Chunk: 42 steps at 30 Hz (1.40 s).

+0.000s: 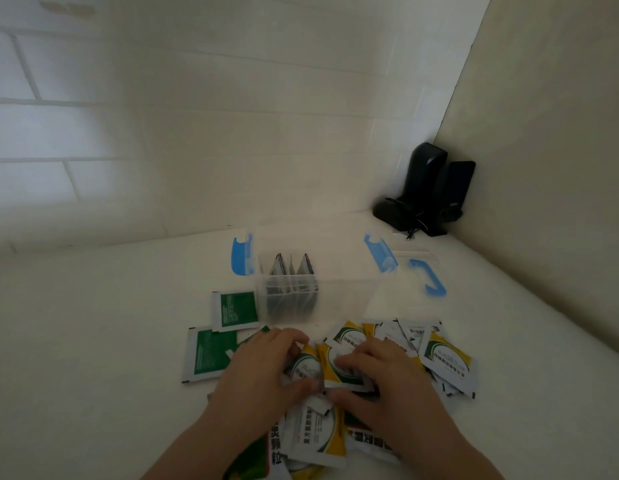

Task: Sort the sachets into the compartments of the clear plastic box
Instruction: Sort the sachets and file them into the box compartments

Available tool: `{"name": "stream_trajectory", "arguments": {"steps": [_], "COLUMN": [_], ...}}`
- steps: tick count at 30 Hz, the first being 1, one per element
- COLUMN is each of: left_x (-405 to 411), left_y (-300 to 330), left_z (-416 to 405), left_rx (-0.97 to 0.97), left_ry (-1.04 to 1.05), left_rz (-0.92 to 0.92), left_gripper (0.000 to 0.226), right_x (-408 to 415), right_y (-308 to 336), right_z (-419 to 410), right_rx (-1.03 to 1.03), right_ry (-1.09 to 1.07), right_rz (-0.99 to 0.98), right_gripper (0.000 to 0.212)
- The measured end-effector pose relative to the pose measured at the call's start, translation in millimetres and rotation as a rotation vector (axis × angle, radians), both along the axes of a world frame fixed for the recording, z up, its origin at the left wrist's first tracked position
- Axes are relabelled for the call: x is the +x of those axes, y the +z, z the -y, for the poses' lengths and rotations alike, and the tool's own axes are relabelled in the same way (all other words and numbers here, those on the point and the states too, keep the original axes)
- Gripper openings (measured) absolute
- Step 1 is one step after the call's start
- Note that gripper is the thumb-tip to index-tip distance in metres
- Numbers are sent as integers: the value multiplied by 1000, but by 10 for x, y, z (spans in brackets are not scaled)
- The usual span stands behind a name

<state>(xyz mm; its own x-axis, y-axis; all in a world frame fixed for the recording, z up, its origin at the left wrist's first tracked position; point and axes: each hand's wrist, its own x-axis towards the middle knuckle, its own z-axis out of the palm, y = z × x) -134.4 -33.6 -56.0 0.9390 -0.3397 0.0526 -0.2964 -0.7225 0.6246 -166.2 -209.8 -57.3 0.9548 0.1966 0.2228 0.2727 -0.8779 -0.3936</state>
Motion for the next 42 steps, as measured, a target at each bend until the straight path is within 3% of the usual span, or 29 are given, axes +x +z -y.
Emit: {"name": "stream_trajectory", "arguments": {"steps": [3, 6, 10, 13, 16, 18, 22, 27, 29, 32, 34, 38, 42], "left_x": [-12, 45, 128, 135, 100, 74, 47, 38, 18, 24, 33, 87, 115], "left_y": [26, 48, 127, 141, 108, 94, 118, 160, 150, 100, 90, 71, 33], "left_z": [-6, -57, -162, -192, -185, -174, -129, -172, -151, -131, -151, -209, -223], "left_rx": [-233, -471, -896, -863, -640, -518, -408, -595, -573, -509, -527, -651, -610], "left_ry": [47, 95, 246, 226, 165, 104, -39, -37, -95, -155, -115, 82, 181], "left_rz": [-26, -9, -264, -271, -166, -137, -173, -370, -395, -346, -270, -114, -68], "left_gripper": [39, 48, 42, 28, 15, 17, 24, 28, 15, 31, 37, 27, 22], "right_x": [-8, -48, -82, -100, -84, -75, -65, -14, -16, -56, -84, -150, -127], "right_y": [20, 60, 110, 172, 193, 177, 44, -62, -77, -65, 29, 80, -113], "right_z": [13, -7, -5, 27, 74, 71, -22, 6, -12, -57, -46, -5, -49], "right_rx": [-26, 95, 283, 546, 782, 856, 695, 557, 494, 413, 404, 242, 39], "right_ry": [-11, -66, -190, -292, -339, -216, 78, 97, 91, 84, 94, 249, 465], "right_rz": [83, 129, 144, 103, 136, 177, 144, 72, 89, 133, 116, -124, -74], "right_gripper": [42, 31, 17, 35, 28, 22, 8, 15, 21, 37, 36, 38, 39]}}
